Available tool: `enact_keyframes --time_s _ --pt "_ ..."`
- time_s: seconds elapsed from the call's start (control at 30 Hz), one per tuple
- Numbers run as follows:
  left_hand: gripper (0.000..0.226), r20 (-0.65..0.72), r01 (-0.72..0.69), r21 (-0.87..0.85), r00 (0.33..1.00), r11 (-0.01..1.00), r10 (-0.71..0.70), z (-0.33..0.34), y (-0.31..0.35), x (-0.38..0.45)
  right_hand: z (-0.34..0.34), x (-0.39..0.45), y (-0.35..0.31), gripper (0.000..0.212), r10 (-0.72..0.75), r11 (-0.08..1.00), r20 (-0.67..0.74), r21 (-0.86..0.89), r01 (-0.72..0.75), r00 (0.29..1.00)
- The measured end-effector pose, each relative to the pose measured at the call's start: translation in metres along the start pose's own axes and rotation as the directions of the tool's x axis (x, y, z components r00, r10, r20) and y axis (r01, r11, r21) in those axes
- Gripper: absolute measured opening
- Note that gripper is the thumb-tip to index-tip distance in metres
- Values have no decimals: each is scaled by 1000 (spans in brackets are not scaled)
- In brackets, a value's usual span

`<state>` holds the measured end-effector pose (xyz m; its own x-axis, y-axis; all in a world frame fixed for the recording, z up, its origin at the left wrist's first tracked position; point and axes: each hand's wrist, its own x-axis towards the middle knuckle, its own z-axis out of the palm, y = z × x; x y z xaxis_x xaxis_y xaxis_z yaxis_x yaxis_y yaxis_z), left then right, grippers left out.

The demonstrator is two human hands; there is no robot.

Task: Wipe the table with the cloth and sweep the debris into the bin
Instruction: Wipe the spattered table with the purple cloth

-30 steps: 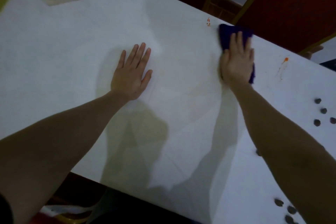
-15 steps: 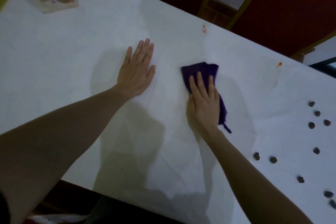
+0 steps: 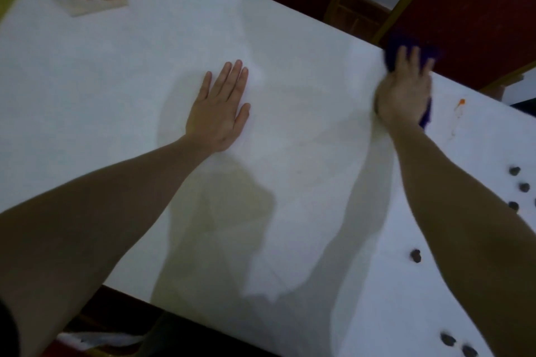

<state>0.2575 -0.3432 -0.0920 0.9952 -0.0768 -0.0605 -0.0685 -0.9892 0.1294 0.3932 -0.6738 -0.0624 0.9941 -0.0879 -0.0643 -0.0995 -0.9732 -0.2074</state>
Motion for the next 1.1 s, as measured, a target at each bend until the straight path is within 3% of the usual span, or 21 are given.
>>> enact_keyframes --time_s 0.13,0.3,0.4,0.53,0.6,0.7,0.77,0.83,0.93,1.1 --pt "64 -4 -11 6 1000 1000 11 0 0 0 -18 -52 74 57 273 962 -65 28 -272 960" --pt "65 -4 -11 -5 1000 1000 11 -6 2 -1 -8 -135 41 57 315 949 -69 37 -314 946" --pt "65 4 -15 -7 1000 1000 15 -7 2 -1 8 -188 -15 59 217 976 -22 30 -217 976" --pt "65 9 -18 -18 1000 1000 18 -7 3 -1 35 -239 -88 65 -137 988 22 75 135 990" --pt "64 11 -18 -13 1000 1000 18 -6 3 -2 40 -231 -102 63 -277 959 34 68 274 960" --pt "63 17 -12 -21 1000 1000 13 -8 4 -1 34 -191 -90 60 -331 942 56 73 327 942" --pt "63 25 -17 -39 1000 999 18 -9 5 -1 25 -168 -63 59 -251 967 44 61 248 967" --pt "63 33 -21 -53 999 998 23 -9 5 -1 15 -157 -23 57 -69 997 5 45 69 998" --pt "63 61 -19 -39 998 999 22 -9 4 1 3 -180 34 56 195 979 -32 70 -192 980" --pt "65 64 -89 -44 994 995 92 -12 18 -7 11 -270 20 57 333 939 -71 114 -324 940"
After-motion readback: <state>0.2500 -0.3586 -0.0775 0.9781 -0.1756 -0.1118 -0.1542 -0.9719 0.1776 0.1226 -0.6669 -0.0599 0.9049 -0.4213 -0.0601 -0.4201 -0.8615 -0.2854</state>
